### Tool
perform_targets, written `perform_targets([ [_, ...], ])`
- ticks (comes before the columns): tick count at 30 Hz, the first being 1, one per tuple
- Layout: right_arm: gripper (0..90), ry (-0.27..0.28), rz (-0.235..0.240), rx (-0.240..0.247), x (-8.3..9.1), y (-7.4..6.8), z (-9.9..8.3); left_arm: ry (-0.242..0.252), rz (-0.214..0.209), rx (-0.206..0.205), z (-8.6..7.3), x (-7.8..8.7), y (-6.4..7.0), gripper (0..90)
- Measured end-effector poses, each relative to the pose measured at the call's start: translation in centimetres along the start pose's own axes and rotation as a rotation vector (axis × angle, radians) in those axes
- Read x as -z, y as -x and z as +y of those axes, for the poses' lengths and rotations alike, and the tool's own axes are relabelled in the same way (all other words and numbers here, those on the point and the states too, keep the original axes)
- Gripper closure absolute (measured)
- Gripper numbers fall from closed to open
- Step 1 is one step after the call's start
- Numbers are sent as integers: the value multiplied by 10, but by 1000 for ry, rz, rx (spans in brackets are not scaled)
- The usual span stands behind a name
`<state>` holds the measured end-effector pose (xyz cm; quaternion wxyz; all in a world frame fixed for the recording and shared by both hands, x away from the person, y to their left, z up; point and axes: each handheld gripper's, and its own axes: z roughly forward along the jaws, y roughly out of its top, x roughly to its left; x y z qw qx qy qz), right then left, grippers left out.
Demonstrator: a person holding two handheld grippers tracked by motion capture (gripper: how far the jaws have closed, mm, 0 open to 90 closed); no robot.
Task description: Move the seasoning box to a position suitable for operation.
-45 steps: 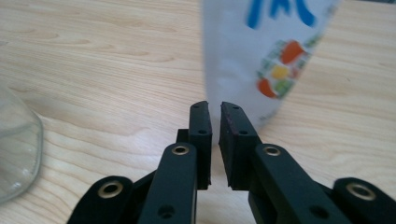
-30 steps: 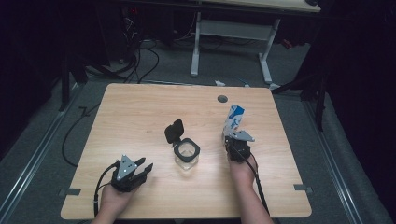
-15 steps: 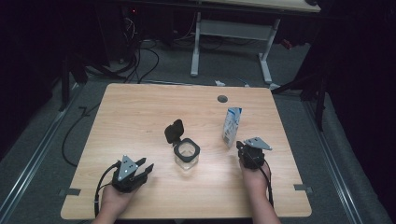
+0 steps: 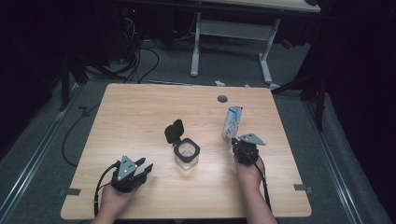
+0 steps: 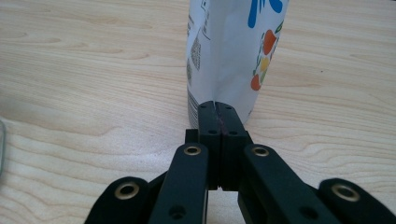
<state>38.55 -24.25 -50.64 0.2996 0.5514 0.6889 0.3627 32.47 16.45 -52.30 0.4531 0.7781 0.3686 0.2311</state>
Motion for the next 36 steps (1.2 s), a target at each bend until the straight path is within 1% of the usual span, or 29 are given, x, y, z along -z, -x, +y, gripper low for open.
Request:
perform_targets([
  [2, 900, -2, -3, 6, 2, 1, -1, 0, 1, 1, 0, 0, 0, 594],
  [3, 900, -2, 3, 11, 4, 3, -2, 0, 1, 1, 0, 0, 0, 594],
  [5, 900, -1, 20, 6, 9, 7, -6, 1, 1, -2, 0, 0, 1, 594],
  [9, 900, 12, 40, -13, 25, 15, -16, -2, 1, -4, 0, 0, 2, 594],
  [11, 900, 30, 46, -10, 34, 19, -19, -2, 1, -6, 0, -1, 2, 594],
  [13, 900, 27, 60, -12, 40, 21, -21, -4, 1, -8, 0, -1, 3, 594],
  [14, 877, 26, 66, -14, 41, 21, -21, -5, 1, -7, 0, -2, 3, 595],
  [16, 744, 29, 94, -13, 43, 20, -20, -4, -1, -6, 0, -1, 3, 594],
  [17, 687, 23, 100, -10, 43, 20, -19, -1, 1, -6, 0, -1, 3, 594],
  [18, 655, 13, 103, -9, 43, 20, -18, -1, 0, -6, 0, -1, 3, 593],
  [20, 623, 8, 118, 6, 42, 20, -14, -1, 1, -5, 0, -1, 3, 593],
  [21, 596, 6, 122, -2, 42, 20, -13, -3, 1, -5, 0, -1, 3, 592],
  [22, 546, 4, 124, -11, 41, 21, -10, -5, 0, -5, 0, -1, 2, 592],
  [23, 538, 4, 122, -18, 41, 22, -8, -4, 1, -4, 0, -1, 2, 592],
  [26, 530, 15, 100, -8, 40, 23, -2, -3, 1, 0, 0, -1, 1, 592],
  [31, 518, 19, 107, -10, 32, 24, 10, -1, 5, 1, -1, -1, 0, 591],
  [32, 524, 30, 110, -11, 30, 24, 12, -1, 5, 2, -1, -1, 0, 592],
  [33, 551, 39, 108, -7, 29, 24, 13, -1, 6, 2, -1, -1, 0, 591],
  [35, 578, 45, 116, -9, 25, 24, 16, -3, 6, 4, -1, -1, -1, 590],
  [36, 605, 54, 114, 3, 24, 25, 17, -5, 7, 4, -1, -1, -2, 589],
])
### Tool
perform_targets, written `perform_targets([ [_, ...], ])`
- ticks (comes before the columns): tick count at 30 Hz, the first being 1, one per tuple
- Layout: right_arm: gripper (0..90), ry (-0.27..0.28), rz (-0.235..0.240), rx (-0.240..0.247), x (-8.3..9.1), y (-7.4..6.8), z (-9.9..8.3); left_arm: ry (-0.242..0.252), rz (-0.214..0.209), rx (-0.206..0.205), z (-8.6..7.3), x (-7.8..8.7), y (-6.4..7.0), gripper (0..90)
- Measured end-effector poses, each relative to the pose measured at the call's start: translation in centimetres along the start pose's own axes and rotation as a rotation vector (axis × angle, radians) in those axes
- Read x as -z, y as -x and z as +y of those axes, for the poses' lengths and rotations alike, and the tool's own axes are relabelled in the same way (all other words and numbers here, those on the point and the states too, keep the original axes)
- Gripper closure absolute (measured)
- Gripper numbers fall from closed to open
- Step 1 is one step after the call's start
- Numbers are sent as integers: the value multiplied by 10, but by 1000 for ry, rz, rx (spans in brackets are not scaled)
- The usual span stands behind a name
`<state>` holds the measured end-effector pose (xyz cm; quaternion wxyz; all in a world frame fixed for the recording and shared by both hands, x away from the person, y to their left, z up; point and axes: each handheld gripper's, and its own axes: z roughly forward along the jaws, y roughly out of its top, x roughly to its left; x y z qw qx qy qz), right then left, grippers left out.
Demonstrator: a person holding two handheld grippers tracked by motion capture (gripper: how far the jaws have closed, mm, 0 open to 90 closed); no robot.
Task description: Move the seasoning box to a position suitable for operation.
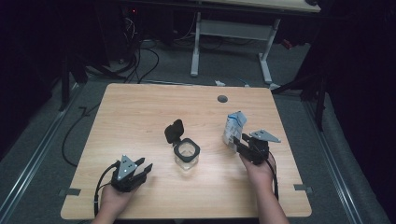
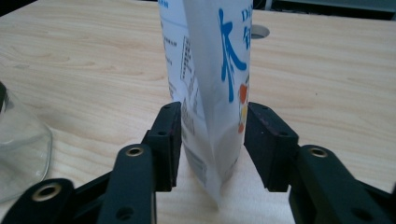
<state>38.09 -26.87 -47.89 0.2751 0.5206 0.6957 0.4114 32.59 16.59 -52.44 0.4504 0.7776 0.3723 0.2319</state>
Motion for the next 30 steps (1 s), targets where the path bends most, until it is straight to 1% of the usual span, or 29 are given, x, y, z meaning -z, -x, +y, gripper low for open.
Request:
perform_targets([
  [1, 634, 8, -5, 6, -1, 0, 1, -2, 1, 1, 0, 0, -1, 589],
  [4, 702, 25, 1, 21, -4, 1, 4, 0, 1, 5, -1, -1, -1, 589],
  [5, 701, 28, 5, 24, -5, 1, 4, -1, 2, 4, -1, 0, -2, 589],
  [8, 697, 26, 10, 4, -7, 1, 3, 2, 4, 5, 0, 0, -2, 589],
  [11, 624, 22, 8, 4, -9, 1, 2, 0, 3, 3, 0, 0, -2, 589],
  [13, 618, 20, 4, 3, -11, 1, 2, -2, 1, 2, 0, 0, -1, 588],
  [16, 647, 22, 2, 4, -13, 1, 1, -1, 5, 3, -1, 0, -2, 586],
  [17, 675, 31, -2, 11, -12, 0, 1, 0, 5, 4, -1, 0, -2, 586],
  [18, 724, 36, -4, 20, -12, -1, 1, 0, 6, 5, -1, 0, -2, 586],
  [20, 759, 42, -6, 43, -11, -2, 1, 0, 7, 8, -1, -1, -2, 586],
  [23, 764, 47, -1, 40, -12, -3, 0, -5, 2, 7, -1, -1, -2, 585],
  [24, 763, 51, -2, 34, -12, -3, 0, -3, 3, 6, -1, -1, -1, 585],
  [27, 766, 59, -10, 39, -12, -5, -1, -4, 4, 6, -1, -1, -1, 583],
  [30, 767, 62, -10, 25, -12, -5, -2, -4, 3, 6, -1, -1, -1, 582],
])
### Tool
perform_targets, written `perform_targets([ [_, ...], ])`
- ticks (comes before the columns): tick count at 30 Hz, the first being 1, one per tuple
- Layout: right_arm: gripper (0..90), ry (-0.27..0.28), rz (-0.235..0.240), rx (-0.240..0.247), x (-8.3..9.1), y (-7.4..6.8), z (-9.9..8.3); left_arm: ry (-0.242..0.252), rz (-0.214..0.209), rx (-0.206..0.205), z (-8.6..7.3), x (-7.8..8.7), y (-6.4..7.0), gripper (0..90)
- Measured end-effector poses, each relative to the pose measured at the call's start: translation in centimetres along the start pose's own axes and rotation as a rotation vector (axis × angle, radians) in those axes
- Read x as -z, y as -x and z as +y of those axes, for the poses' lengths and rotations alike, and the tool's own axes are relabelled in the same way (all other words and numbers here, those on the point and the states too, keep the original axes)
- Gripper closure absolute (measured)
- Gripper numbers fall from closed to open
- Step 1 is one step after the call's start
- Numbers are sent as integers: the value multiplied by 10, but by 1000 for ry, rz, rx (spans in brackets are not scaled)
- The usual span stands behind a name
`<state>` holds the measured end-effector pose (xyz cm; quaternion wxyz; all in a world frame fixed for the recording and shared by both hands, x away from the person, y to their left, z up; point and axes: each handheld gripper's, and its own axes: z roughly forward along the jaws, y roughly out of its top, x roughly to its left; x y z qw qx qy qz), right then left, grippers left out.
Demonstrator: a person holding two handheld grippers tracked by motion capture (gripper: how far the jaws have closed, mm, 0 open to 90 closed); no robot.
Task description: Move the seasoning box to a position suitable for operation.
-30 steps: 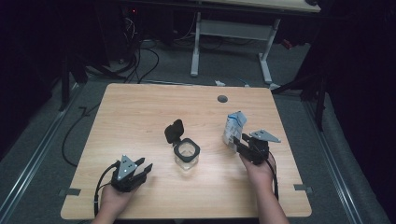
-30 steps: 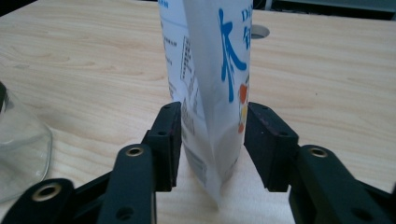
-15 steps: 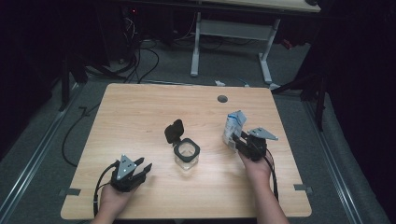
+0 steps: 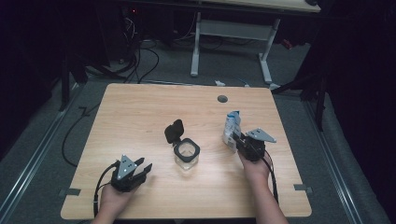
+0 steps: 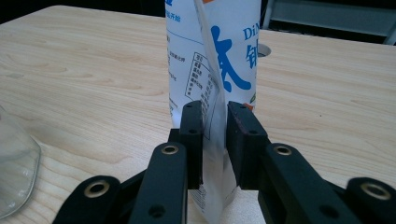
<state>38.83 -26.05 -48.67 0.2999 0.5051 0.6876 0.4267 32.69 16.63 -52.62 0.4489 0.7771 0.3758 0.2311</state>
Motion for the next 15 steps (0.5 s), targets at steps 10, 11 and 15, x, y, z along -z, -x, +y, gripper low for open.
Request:
perform_targets([
  [10, 825, -16, -6, 10, 0, -1, 0, -1, 0, 0, 0, 1, -1, 578],
  [11, 830, -16, -5, 13, 0, -1, 0, -1, 0, 0, 0, 1, -1, 578],
  [15, 839, -31, 2, -3, 1, 0, 2, 1, 1, -1, 0, 1, -1, 577],
])
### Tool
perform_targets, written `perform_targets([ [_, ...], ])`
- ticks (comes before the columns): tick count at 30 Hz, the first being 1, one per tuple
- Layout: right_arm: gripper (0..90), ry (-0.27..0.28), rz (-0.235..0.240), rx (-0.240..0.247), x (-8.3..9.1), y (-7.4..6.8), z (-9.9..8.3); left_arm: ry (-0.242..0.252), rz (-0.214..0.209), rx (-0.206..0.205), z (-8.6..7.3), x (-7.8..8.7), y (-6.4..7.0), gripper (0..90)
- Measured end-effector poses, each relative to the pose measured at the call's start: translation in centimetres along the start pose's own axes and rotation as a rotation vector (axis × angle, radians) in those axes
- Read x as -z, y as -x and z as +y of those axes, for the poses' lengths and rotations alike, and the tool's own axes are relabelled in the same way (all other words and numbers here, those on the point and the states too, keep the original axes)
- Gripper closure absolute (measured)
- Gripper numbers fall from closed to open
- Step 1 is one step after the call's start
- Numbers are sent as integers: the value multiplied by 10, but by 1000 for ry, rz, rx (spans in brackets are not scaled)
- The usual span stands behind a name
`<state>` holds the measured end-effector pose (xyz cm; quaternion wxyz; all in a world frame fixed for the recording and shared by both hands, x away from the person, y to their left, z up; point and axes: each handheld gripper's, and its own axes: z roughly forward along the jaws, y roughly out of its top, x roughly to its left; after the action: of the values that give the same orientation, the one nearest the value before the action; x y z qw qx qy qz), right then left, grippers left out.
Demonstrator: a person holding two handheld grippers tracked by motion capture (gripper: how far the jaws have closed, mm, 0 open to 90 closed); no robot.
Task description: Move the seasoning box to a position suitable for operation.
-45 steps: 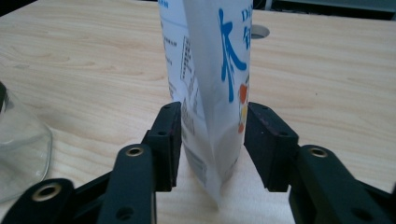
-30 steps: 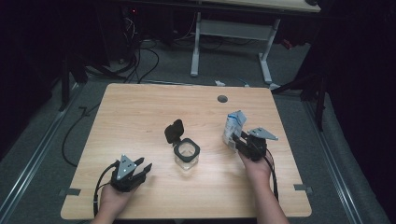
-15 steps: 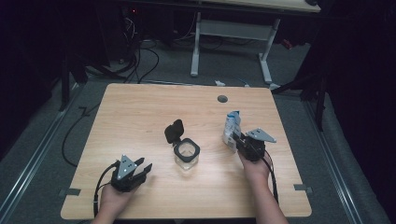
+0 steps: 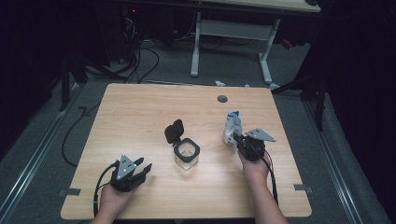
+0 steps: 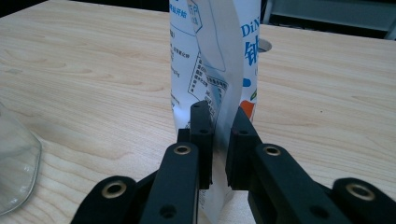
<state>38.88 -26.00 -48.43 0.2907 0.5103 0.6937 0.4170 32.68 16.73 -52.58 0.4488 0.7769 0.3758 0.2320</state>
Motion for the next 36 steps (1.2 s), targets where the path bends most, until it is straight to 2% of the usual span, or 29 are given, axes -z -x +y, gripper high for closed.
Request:
perform_targets([
  [4, 846, -7, 12, -10, 1, 3, 1, 3, -1, 0, 0, 1, 0, 573],
  [14, 852, -45, 40, 16, 12, 3, 5, 8, -3, -4, 0, 1, 1, 566],
  [19, 855, -41, 58, -15, 15, 3, 5, 7, -2, -5, 0, 1, 0, 565],
  [30, 857, -60, 65, 7, 18, 1, 6, 7, -2, -6, 0, 1, 0, 562],
  [34, 859, -75, 69, 0, 18, 1, 7, 8, -1, -6, 0, 1, -1, 561],
  [36, 859, -82, 67, 30, 18, 1, 9, 9, -3, -3, 0, 1, -1, 561],
])
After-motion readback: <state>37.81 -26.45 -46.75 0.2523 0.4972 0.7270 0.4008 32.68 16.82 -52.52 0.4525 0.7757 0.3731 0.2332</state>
